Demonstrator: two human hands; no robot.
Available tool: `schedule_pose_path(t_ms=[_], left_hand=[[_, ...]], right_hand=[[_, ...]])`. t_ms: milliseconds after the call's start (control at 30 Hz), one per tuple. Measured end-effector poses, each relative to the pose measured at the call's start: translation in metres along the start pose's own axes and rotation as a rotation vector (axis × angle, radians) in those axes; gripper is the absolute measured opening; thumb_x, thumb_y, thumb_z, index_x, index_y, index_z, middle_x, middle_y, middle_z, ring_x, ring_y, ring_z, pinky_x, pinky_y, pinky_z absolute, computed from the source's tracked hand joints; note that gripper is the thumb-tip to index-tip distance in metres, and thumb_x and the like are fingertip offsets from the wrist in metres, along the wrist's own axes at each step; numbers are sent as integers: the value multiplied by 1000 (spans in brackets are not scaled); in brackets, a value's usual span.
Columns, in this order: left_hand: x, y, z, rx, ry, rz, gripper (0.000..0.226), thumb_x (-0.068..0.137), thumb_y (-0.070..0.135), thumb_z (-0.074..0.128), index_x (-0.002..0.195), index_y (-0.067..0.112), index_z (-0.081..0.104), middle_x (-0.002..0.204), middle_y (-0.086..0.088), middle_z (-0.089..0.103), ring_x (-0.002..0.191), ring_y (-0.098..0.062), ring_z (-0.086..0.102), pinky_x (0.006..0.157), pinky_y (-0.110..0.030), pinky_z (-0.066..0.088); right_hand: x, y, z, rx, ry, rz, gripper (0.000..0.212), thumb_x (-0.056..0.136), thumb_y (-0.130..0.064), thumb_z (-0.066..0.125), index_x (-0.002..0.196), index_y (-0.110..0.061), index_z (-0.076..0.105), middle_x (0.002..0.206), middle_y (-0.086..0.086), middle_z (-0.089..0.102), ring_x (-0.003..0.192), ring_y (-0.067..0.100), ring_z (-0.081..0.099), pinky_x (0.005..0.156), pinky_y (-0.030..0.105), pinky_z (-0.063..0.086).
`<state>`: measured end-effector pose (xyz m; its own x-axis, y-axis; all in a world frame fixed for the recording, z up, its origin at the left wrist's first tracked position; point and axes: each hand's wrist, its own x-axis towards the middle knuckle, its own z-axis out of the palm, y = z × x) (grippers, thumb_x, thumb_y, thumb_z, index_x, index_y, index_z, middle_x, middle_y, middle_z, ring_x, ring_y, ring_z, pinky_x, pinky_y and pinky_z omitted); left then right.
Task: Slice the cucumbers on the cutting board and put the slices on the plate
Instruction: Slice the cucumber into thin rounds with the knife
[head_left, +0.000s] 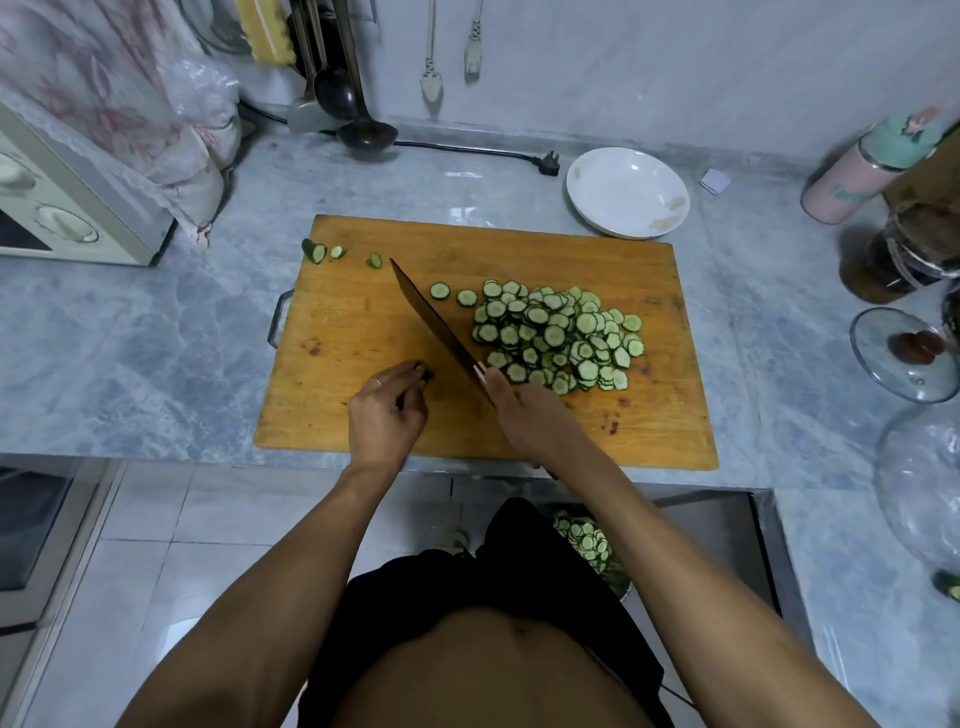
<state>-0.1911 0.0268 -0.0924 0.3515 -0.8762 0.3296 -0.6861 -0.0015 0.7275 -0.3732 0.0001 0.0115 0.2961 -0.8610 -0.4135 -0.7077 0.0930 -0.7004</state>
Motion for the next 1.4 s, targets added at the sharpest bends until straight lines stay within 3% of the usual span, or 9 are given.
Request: schedule_pose_path(t_ms=[167, 333, 500, 767, 900, 1000, 1267, 1401], left_hand=[[2, 0, -3, -6, -23, 5, 31, 77, -14, 67, 98, 5, 78, 106, -12, 73, 95, -20, 70, 90, -10, 46], [3, 3, -7, 13, -39, -33, 32, 75, -16, 64, 96, 3, 78, 105, -14, 74, 94, -24, 70, 89, 2, 36], [4, 4, -8, 4, -47, -37, 31, 75, -15, 63, 95, 3, 78, 105, -13, 74, 93, -22, 70, 87, 0, 38], [4, 1, -7, 46, -62, 16, 32, 74, -12, 62, 95, 5, 79, 106, -12, 74, 94, -22, 71, 83, -17, 48], [2, -1, -6, 63, -45, 17, 30, 75, -9, 61, 94, 6, 79, 106, -11, 74, 95, -22, 71, 82, -20, 50], [3, -2, -5, 27, -37, -26, 31, 79, -9, 64, 99, 9, 79, 109, -7, 74, 98, -18, 69, 86, -21, 52], [6, 10, -15, -90, -69, -103, 26, 84, -5, 65, 101, 10, 77, 114, -5, 71, 106, -13, 64, 92, -13, 47], [13, 26, -31, -112, 122, -103, 22, 85, -3, 66, 101, 7, 77, 109, -6, 72, 103, -10, 63, 93, -12, 44]], right_hand=[[-20, -6, -2, -52, -53, -49, 65, 103, -55, 31, 50, -17, 35, 40, -8, 36, 32, 4, 36, 45, 23, 25], [-33, -13, 4, -62, -87, -76, 62, 103, -55, 31, 55, -16, 40, 51, -2, 42, 46, 11, 42, 48, 27, 25], [-33, -17, 7, -42, -83, -64, 63, 103, -55, 30, 54, -17, 41, 52, -1, 44, 47, 12, 43, 49, 26, 26], [-17, -23, 17, -73, -74, -75, 67, 105, -51, 28, 53, -12, 42, 51, 3, 48, 49, 15, 46, 49, 29, 28], [-7, -19, 26, -130, -69, -82, 69, 105, -50, 26, 59, -6, 51, 55, 3, 51, 53, 12, 48, 51, 30, 31], [-3, -14, 22, -122, -46, -54, 68, 104, -55, 26, 56, -11, 49, 55, 2, 52, 53, 13, 49, 50, 26, 30], [-9, 5, -21, -108, -9, -109, 60, 101, -57, 34, 55, -17, 36, 48, -2, 36, 44, 15, 35, 53, 32, 28], [-13, 12, -46, -311, 41, -171, 56, 100, -57, 39, 64, -14, 40, 56, 4, 42, 49, 19, 36, 51, 33, 24]])
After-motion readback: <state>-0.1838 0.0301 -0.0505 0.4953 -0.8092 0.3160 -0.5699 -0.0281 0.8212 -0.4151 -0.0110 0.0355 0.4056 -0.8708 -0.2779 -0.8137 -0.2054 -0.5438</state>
